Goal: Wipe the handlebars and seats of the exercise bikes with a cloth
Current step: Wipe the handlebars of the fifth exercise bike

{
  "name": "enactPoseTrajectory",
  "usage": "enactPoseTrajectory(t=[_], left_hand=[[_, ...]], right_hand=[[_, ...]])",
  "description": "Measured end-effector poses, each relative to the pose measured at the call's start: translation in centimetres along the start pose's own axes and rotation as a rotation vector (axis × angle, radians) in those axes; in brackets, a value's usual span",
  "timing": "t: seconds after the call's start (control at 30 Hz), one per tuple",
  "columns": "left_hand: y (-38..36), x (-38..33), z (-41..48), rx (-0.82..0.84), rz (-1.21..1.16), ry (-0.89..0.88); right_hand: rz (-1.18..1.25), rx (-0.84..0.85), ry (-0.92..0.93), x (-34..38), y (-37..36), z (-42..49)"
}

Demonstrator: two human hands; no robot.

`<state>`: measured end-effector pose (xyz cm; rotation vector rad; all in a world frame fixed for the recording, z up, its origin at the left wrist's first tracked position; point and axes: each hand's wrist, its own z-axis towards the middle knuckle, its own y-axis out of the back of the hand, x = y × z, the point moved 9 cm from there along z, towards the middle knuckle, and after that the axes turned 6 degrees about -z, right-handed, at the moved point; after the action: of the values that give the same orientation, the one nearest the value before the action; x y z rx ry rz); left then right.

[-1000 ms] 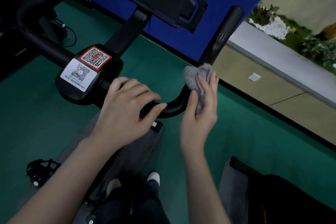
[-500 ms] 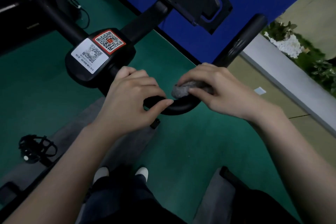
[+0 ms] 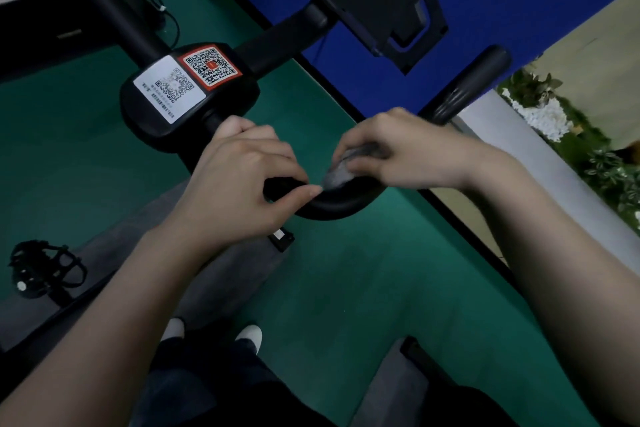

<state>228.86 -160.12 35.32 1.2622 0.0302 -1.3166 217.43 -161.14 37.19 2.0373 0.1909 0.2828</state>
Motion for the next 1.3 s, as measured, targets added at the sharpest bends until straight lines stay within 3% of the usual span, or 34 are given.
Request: enactPoseTrajectory(t=[0.1, 0.2, 0.37, 0.53, 0.7, 0.93, 1.07, 1.3], left_hand=[[0.0, 0.0, -0.1, 0.001, -0.009, -0.007], [-0.1, 0.0, -0.2, -0.010, -0.025, -0.007], [0.1, 0.1, 0.0, -0.030, -0.021, -0.016], [0.0, 0.1, -0.1, -0.026, -0.023, -0.023], [0.0, 0.3, -0.1, -0.019, -0.018, -0.019], [0.1, 0.3, -0.1, -0.008, -0.004, -0.010], [0.1, 0.2, 0.0, 0.004, -0.010, -0.018], [0.0, 0.2, 0.0, 0.004, 0.033, -0.046]], right_hand=[[-0.009, 0.052, 0.034, 0.7, -0.6, 0.2], [-0.051, -0.035, -0.064, -2.1, 0.7, -0.2], [-0.005, -0.473, -0.156, -3.6, 1.0, -2.7], [0.235, -0.959, -0.186, -2.8, -1.8, -6.7], [0.420, -1.273, -0.390, -3.5, -3.5, -8.3], [0.532, -1.384, -0.498, -2.1, -5.3, -8.7], [0.801, -1.511, -0.692, -5.1, -5.0, -9.1], [1.081, -1.613, -0.810, -3.4, -9.0, -9.3]])
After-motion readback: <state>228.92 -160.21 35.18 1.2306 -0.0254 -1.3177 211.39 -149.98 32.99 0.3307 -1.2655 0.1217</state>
